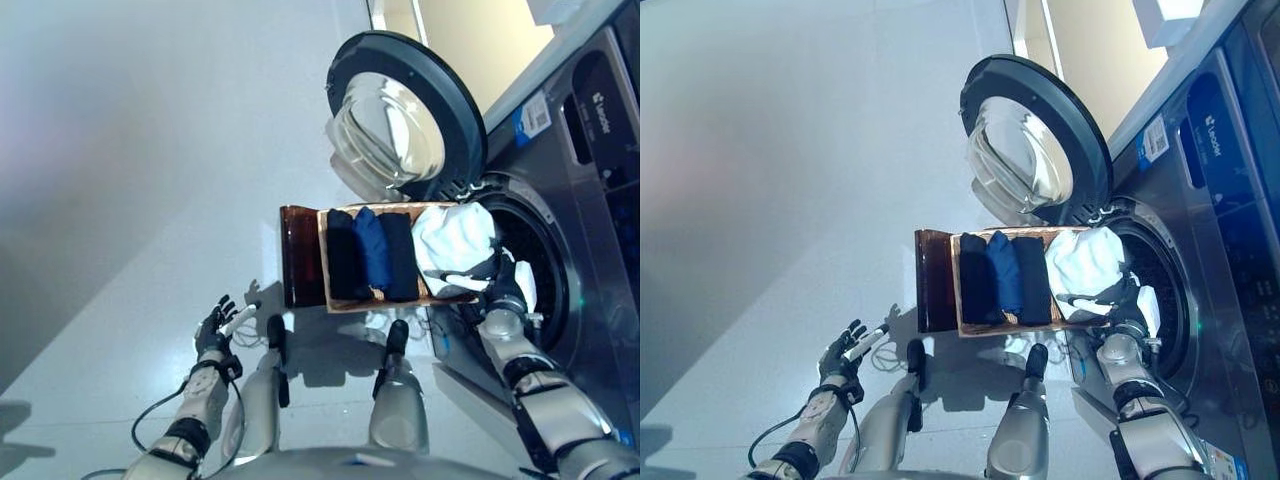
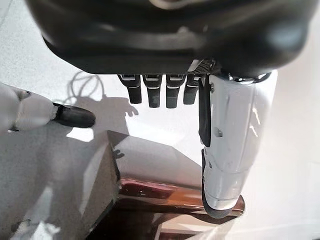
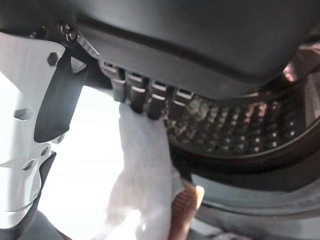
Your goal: Pick up the clothes and place them into the washing machine
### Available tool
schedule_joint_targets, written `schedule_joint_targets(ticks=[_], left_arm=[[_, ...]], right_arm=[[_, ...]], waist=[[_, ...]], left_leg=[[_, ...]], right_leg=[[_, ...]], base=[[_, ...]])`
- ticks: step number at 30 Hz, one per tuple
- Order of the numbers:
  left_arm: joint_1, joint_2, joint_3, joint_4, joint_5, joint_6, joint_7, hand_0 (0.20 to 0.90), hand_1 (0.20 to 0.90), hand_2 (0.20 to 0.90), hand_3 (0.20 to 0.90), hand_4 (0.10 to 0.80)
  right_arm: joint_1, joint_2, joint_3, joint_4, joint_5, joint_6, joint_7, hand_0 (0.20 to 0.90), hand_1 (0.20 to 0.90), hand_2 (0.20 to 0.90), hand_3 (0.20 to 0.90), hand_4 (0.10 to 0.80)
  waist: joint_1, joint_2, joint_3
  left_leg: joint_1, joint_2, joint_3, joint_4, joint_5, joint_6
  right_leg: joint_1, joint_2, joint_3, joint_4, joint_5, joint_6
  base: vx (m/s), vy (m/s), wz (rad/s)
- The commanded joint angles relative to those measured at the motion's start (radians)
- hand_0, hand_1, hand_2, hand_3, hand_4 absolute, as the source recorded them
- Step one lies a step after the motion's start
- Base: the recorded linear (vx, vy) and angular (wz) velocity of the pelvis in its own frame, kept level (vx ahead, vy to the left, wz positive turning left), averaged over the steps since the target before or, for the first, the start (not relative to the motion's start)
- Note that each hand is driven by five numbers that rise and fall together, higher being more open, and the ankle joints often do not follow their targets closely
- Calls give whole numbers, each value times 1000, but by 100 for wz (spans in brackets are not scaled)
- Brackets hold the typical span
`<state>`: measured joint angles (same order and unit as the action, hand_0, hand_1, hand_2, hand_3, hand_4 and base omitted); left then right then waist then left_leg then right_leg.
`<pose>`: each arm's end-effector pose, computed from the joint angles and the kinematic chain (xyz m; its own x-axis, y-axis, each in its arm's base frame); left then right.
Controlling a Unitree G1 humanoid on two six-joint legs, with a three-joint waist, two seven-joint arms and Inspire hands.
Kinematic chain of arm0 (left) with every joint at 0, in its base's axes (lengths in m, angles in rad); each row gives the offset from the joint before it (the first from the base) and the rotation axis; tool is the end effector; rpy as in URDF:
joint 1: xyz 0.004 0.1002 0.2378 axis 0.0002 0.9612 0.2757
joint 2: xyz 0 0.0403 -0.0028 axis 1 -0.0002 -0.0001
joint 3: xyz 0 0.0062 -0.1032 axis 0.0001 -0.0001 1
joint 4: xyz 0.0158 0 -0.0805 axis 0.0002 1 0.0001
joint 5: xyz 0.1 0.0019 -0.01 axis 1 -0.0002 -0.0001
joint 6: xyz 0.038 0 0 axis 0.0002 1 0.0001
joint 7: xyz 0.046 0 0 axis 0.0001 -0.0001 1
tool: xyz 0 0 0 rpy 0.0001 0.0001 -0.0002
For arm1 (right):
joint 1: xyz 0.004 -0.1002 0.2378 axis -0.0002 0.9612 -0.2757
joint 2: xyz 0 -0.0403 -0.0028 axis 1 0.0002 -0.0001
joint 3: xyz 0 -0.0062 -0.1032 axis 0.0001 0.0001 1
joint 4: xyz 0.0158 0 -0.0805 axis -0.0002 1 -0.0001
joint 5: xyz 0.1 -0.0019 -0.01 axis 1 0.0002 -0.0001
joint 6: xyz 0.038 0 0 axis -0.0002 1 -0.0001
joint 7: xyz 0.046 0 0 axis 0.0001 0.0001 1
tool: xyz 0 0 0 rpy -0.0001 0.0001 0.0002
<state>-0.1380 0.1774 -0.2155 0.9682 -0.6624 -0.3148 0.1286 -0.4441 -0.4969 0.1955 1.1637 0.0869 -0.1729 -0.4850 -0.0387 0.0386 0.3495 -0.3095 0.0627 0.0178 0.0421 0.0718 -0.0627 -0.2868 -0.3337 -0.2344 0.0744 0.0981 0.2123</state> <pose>0.1695 0.1849 -0.0752 0.8043 0.2297 -0.5480 -0.3693 0.9158 -0.1581 0.2358 -0.2819 -0.0102 0.7618 -0.6154 -0.2022 0.3713 0.6706 -0.6422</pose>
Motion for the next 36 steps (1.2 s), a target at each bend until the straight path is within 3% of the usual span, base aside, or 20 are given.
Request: schedule_joint_targets(ticks=[1, 19, 25, 32, 36], left_arm=[[-14, 58, 11, -52, 1, -57, 2, 900, 900, 900, 900, 800], [-3, 50, 55, -63, 11, -65, 27, 900, 900, 900, 900, 800], [-22, 61, 41, -63, 14, -64, 29, 900, 900, 900, 900, 800], [-6, 86, 31, -84, -4, -55, 2, 900, 900, 900, 900, 800], [3, 97, 27, -100, -15, -54, -9, 900, 900, 900, 900, 800]], right_arm=[[-64, -64, -1, -46, -38, -24, -80, 900, 900, 900, 900, 800], [56, -10, -42, -267, -135, -12, -143, 900, 900, 900, 900, 800], [15, -23, -14, -164, -145, 10, -131, 900, 900, 900, 900, 800], [-108, -115, 21, 59, -128, 43, -96, 900, 900, 900, 900, 800], [-144, -141, 33, 90, -131, 49, -91, 900, 900, 900, 900, 800]], waist=[[18, -57, -40], [-2, -84, -58], [9, -85, -50], [27, -54, -15], [33, -43, -9]], left_leg=[[-4, 66, -17, 170, -139, -95], [22, 66, -11, 167, -150, -91], [-5, 54, -18, 201, -160, -89], [-67, 46, -28, 261, -172, -87], [-92, 44, -30, 281, -174, -86]], right_leg=[[-74, -88, 53, 46, 149, 29], [-36, -84, 55, 17, 166, 33], [-43, -92, 53, 31, 155, 29], [-107, -103, 67, 104, 113, 17], [-136, -103, 76, 132, 102, 14]], base=[[0, 0, 0], [8, -1, 1], [-3, -6, 4], [-29, 8, 2], [-28, 7, 10]])
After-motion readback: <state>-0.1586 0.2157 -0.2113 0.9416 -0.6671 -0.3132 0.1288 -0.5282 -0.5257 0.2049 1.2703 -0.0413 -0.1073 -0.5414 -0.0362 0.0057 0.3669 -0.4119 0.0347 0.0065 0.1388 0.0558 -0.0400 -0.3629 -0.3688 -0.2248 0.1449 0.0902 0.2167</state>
